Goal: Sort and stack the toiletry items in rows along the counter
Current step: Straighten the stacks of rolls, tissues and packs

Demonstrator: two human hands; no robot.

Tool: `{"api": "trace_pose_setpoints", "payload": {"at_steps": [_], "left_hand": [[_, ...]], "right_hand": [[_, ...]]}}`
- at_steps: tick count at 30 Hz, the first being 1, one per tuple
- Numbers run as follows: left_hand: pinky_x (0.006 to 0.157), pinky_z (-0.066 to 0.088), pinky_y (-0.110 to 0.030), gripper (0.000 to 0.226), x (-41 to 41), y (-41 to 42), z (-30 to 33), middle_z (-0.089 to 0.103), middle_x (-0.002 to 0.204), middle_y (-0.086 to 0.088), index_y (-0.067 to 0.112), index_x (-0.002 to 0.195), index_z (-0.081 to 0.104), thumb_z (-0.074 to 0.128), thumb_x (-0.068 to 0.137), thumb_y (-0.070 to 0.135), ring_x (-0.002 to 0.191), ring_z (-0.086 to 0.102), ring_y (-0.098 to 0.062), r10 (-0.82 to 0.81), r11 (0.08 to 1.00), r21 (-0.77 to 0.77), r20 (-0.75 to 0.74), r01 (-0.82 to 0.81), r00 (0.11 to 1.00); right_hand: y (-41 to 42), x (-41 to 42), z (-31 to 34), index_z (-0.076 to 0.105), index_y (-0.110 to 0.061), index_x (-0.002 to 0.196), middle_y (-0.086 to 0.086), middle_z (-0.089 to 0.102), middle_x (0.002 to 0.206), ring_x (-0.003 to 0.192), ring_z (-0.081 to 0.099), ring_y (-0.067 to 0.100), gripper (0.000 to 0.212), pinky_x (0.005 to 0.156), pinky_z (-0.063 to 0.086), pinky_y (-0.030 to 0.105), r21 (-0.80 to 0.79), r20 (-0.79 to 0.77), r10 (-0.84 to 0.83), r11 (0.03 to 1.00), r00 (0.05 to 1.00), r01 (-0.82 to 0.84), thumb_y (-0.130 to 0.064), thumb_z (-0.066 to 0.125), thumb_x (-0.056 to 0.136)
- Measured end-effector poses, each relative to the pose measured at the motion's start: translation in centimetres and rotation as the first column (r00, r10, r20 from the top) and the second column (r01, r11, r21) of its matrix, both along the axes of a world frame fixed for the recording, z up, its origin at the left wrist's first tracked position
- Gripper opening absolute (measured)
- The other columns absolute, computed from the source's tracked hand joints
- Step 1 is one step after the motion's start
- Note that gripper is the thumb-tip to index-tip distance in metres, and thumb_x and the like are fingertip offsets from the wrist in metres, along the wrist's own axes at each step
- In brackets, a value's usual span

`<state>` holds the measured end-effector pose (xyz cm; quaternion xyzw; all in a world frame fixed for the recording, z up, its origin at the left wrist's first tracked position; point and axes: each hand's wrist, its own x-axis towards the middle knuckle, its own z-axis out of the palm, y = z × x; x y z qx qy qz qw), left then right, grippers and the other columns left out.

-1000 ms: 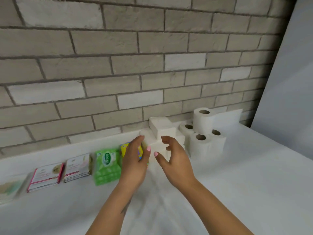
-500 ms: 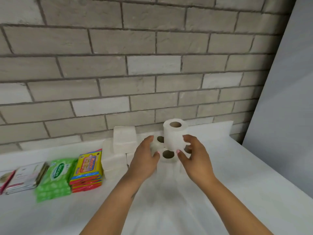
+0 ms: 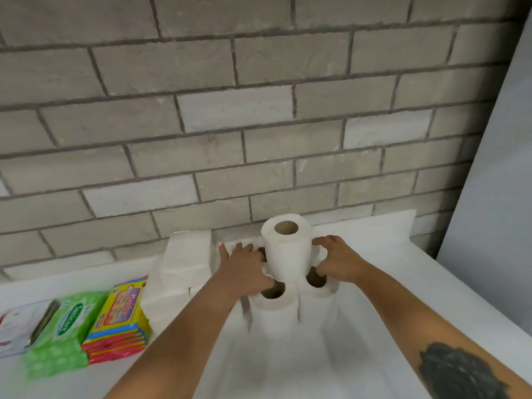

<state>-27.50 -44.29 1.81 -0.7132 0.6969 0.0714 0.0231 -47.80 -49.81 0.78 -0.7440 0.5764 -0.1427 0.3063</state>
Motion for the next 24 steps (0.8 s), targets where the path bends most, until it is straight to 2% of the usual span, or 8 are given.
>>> {"api": "trace_pose_setpoints", "payload": {"at_steps": [3,6,10,14,18,21,23,24], "left_hand": [[0.109,-0.007,-0.065,0.063,0.0,-0.9,-0.7,0.047,0.128,0.003,0.027,0.133,0.044,0.053,0.076,0.052,0.135,0.026,-0.027,-0.005,1.000,-0.006,0.047,0.005,0.999],[0.108,-0.006,-0.067,0.054,0.2,-1.5,-1.1,0.053,0.119,0.006,0.027,0.124,0.051,0.056,0.075,0.048,0.128,0.036,-0.023,-0.003,0.999,-0.049,0.048,0.006,0.999],[0.109,-0.006,-0.064,0.057,0.2,-1.8,-1.4,0.057,0.120,0.012,0.029,0.123,0.050,0.064,0.072,0.051,0.124,0.045,-0.017,-0.016,0.997,-0.070,0.003,0.016,1.000],[0.114,0.009,-0.053,0.050,-0.1,-1.8,-1.6,0.062,0.108,0.013,0.027,0.115,0.054,0.066,0.073,0.050,0.113,0.052,-0.014,-0.027,0.993,-0.119,-0.042,0.021,0.999],[0.109,0.025,-0.043,0.036,-0.5,-1.8,-2.0,0.060,0.088,0.015,0.028,0.096,0.055,0.069,0.070,0.049,0.091,0.055,-0.010,-0.067,0.985,-0.168,-0.107,0.048,0.992],[0.088,0.045,-0.030,0.034,-1.2,-1.8,-2.5,0.056,0.079,0.017,0.027,0.087,0.058,0.073,0.065,0.047,0.080,0.054,-0.007,-0.118,0.973,-0.223,-0.230,0.066,0.966],[0.067,0.041,-0.015,0.036,-2.1,-1.7,-2.6,0.059,0.083,0.015,0.024,0.091,0.062,0.075,0.064,0.045,0.080,0.056,-0.007,-0.149,0.965,-0.250,-0.266,0.081,0.952],[0.062,0.039,-0.013,0.037,-2.6,-1.8,-2.7,0.060,0.084,0.015,0.024,0.093,0.063,0.075,0.064,0.044,0.081,0.056,-0.006,-0.161,0.963,-0.256,-0.275,0.089,0.948]], "right_hand": [[-1.2,0.3,-0.4,0.042,-0.022,0.133,0.003,0.038,0.128,0.112,0.047,0.022,0.068,0.088,0.046,0.031,0.063,-0.073,0.076,0.995,0.994,-0.071,-0.012,0.067,0.071],[-1.9,0.8,-0.7,0.045,-0.020,0.129,0.006,0.045,0.123,0.105,0.052,0.023,0.064,0.086,0.050,0.033,0.019,-0.135,0.097,0.995,0.986,-0.096,-0.014,0.067,0.070],[-1.9,1.2,-1.0,0.044,-0.025,0.133,0.004,0.057,0.121,0.106,0.055,0.024,0.068,0.084,0.047,0.029,0.013,-0.133,0.123,0.992,0.983,-0.123,-0.012,0.070,0.071],[-1.7,1.2,-1.5,0.045,-0.026,0.134,0.002,0.059,0.122,0.108,0.055,0.024,0.067,0.084,0.043,0.026,-0.030,-0.082,0.124,0.991,0.989,-0.127,-0.008,0.067,0.074],[-1.6,0.5,-1.7,0.048,-0.022,0.131,0.004,0.061,0.117,0.103,0.057,0.024,0.062,0.080,0.043,0.025,-0.061,-0.109,0.139,0.987,0.984,-0.146,-0.008,0.068,0.074],[-1.4,-0.7,-1.8,0.050,-0.020,0.128,0.005,0.062,0.116,0.104,0.057,0.024,0.053,0.080,0.040,0.023,-0.079,-0.106,0.126,0.988,0.986,-0.134,-0.009,0.065,0.078],[-1.4,-1.7,-2.0,0.050,-0.019,0.127,0.004,0.061,0.116,0.104,0.056,0.024,0.052,0.079,0.039,0.023,-0.080,-0.114,0.110,0.990,0.987,-0.120,-0.010,0.065,0.078],[-1.4,-2.3,-2.0,0.049,-0.019,0.127,0.004,0.061,0.117,0.105,0.056,0.024,0.053,0.080,0.039,0.023,-0.081,-0.123,0.107,0.990,0.987,-0.117,-0.010,0.066,0.078]]}}
